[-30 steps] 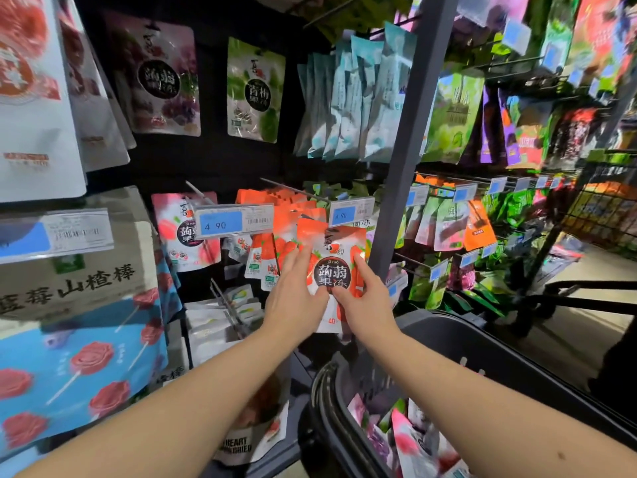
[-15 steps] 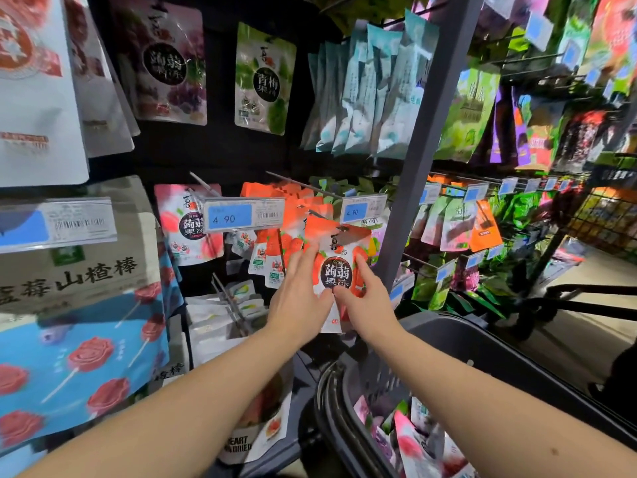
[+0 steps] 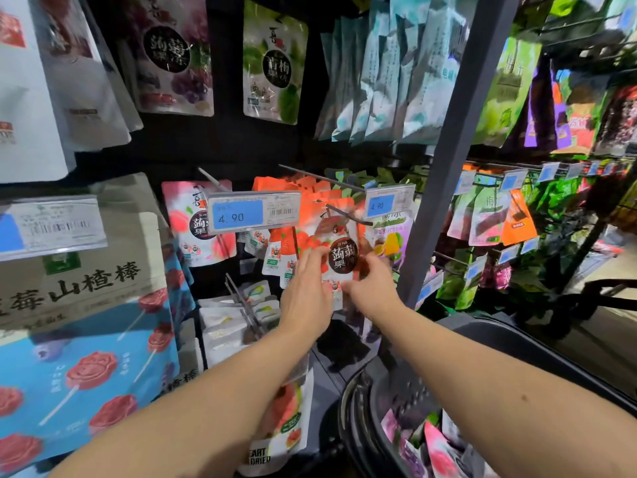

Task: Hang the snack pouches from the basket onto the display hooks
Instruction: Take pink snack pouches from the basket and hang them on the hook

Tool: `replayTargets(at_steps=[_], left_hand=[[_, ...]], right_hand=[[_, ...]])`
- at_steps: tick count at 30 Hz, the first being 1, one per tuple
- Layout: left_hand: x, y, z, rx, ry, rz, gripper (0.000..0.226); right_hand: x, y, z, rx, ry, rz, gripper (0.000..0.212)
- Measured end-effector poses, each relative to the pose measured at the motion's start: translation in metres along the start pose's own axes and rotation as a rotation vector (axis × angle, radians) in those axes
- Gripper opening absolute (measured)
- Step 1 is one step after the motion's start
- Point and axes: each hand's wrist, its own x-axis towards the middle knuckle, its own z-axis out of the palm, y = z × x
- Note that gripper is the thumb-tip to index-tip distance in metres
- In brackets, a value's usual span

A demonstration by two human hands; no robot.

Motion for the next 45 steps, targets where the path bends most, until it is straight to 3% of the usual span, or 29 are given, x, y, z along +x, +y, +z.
replayTargets(at_steps=[4,6,8,12,15,20,25,27,31,38,43,45], left_hand=[[0.013,-0.016,-0.001,0.064,0.130,0.009,0.043],[0.022,-0.026,0.000,0.025,0.215,-0.005,0.045],[0.032,-0.033,0.001,-0.023,0.267,-0.078,0.059],[0.046,-0.043,-0.006,-0.054,0.223,-0.268,0.104],[0.047,-0.046,-0.010,-0.053,0.150,-0.297,0.113],[0.059,-0.048,-0.018,-0.032,0.155,-0.341,0.109],[0.059,-0.048,-0.024,-0.227,-0.104,-0.404,0.087],[0.058,-0.053,-0.022,-0.234,-0.140,-0.383,0.079],[0.060,-0.056,-0.018,-0.204,-0.113,-0.357,0.097],[0.066,-0.061,-0.006,-0.173,0.007,-0.366,0.078],[0.060,-0.060,-0.004,-0.135,-0.006,-0.405,0.121],[0.051,-0.052,-0.006,-0.074,0.019,-0.433,0.126]], right_hand=[[0.022,0.014,0.021,-0.020,-0.050,0.014,0.070],[0.028,0.017,0.028,0.011,-0.060,0.000,0.060],[0.031,0.014,0.034,0.105,-0.088,-0.013,0.067],[0.035,0.020,0.044,0.209,-0.063,-0.052,0.105],[0.034,0.027,0.039,0.320,-0.107,0.012,0.116],[0.039,0.028,0.024,0.473,-0.215,0.030,0.090],[0.042,0.031,0.024,0.460,-0.345,0.037,0.041],[0.043,0.028,0.027,0.443,-0.359,0.001,0.031],[0.050,0.028,0.029,0.471,-0.366,-0.018,0.034],[0.064,0.028,0.035,0.469,-0.372,-0.023,0.044],[0.049,0.029,0.031,0.436,-0.301,0.019,0.044],[0.034,0.025,0.022,0.407,-0.273,0.033,0.050]])
